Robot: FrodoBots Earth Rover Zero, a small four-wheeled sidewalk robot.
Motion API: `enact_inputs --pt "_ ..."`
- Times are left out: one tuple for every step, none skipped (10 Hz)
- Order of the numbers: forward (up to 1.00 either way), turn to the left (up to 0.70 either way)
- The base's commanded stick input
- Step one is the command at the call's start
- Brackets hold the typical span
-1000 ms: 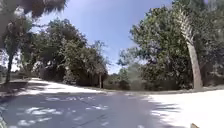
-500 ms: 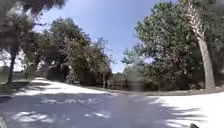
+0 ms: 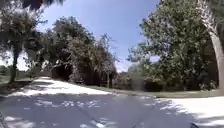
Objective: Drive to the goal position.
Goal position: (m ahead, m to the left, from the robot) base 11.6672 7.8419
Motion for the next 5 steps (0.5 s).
enact_inputs --pt "0.7 0.14" --pt "0.7 0.14" --pt "0.59 0.23" --pt "0.27 0.48" --pt "0.0 0.7"
